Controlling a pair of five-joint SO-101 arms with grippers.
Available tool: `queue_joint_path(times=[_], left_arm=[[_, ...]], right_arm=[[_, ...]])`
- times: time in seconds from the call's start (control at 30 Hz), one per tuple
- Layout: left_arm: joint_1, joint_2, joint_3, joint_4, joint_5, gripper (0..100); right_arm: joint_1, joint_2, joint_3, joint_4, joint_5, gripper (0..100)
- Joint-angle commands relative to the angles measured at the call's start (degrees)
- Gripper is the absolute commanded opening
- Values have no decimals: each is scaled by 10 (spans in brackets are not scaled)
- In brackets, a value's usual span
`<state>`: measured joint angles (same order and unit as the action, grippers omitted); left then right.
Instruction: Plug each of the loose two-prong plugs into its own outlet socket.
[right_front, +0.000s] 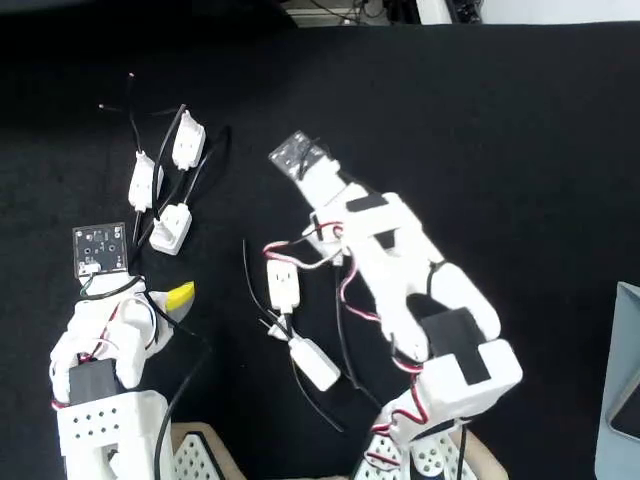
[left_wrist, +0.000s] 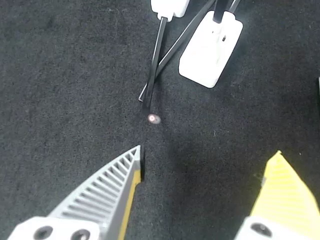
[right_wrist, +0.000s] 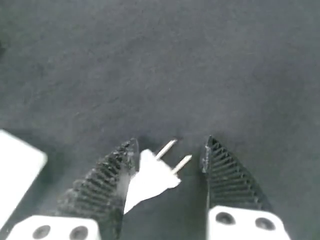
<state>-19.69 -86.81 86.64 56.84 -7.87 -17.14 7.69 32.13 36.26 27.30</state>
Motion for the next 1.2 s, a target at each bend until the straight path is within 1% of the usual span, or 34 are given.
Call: queue_joint_path(times=[0.0, 0.23, 0.53, 0.73, 0.77, 0.83, 0.97, 1.07, 1.17], left_arm=[[-5, -4, 0, 1, 1, 374], [-5, -4, 1, 0, 1, 374], [-4, -4, 1, 0, 1, 374], [-5, -4, 1, 0, 1, 374], [-5, -4, 1, 0, 1, 374], [-5, -4, 1, 0, 1, 374], [-5, -4, 1, 0, 1, 374], [-5, -4, 1, 0, 1, 374], [-5, -4, 1, 0, 1, 374]], right_arm=[[55, 1, -37, -13, -5, 203], [152, 5, -35, -3, -1, 202], [255, -10, -36, 97, 0, 202], [302, -87, -33, 158, 1, 204], [306, -105, -33, 171, 11, 204], [309, -138, -33, 204, 59, 205], [303, -184, -32, 293, 193, 205], [293, -194, -32, 343, 296, 205], [274, -194, -20, 370, 377, 206]])
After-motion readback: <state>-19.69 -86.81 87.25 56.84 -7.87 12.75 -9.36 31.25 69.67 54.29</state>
